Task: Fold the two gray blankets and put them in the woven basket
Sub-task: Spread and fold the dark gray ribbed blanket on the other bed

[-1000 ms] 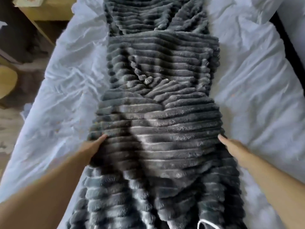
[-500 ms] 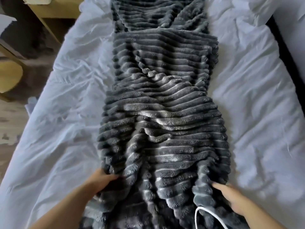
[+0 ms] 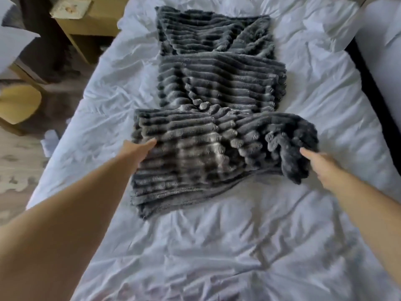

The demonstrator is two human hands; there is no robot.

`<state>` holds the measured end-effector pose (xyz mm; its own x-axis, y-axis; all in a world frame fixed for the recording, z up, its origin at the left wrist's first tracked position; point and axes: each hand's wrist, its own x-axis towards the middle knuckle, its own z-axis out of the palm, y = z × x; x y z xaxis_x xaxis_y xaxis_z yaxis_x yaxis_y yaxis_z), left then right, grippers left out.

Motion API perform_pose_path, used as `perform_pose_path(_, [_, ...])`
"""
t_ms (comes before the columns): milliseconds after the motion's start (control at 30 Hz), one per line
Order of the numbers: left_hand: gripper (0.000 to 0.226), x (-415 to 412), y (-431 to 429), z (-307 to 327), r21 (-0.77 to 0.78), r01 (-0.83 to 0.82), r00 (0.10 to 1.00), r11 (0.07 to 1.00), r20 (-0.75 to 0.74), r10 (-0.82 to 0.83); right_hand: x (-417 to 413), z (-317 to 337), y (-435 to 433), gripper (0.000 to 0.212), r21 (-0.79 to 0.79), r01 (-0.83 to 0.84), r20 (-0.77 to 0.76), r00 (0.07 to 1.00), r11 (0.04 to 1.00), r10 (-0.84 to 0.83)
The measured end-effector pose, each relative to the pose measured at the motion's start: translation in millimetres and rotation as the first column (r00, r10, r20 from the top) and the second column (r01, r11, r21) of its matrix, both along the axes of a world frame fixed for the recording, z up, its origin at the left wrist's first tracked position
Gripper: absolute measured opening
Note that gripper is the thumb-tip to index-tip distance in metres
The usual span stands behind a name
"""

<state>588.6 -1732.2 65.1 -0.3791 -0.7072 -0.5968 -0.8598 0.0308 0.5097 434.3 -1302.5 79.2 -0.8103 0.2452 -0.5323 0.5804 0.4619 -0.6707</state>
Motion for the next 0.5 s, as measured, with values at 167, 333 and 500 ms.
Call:
perform_pose_path(167, [0.069, 64, 16, -67, 0.223, -0.157, 0.978, 0.962, 0.174, 0.119, 52, -76, 23, 0.020, -0.029, 0.049, 0.340, 0.940, 0.998, -0.036])
perform_pose_path(333, [0.075, 95, 37, -121, 0.377, -0.423, 0.906, 0.824, 0.185, 0.380, 62, -125, 38, 0.054, 0.052, 0.060, 0.388, 0.918, 0.997, -0.076])
perform_pose_path(500, [0.063, 83, 41, -155, 0.369, -0.588, 0.759, 0.720, -0.055, 0.648, 22, -145, 30, 0.072, 0.186, 0.160, 0.107, 0.977, 0.969, -0.182])
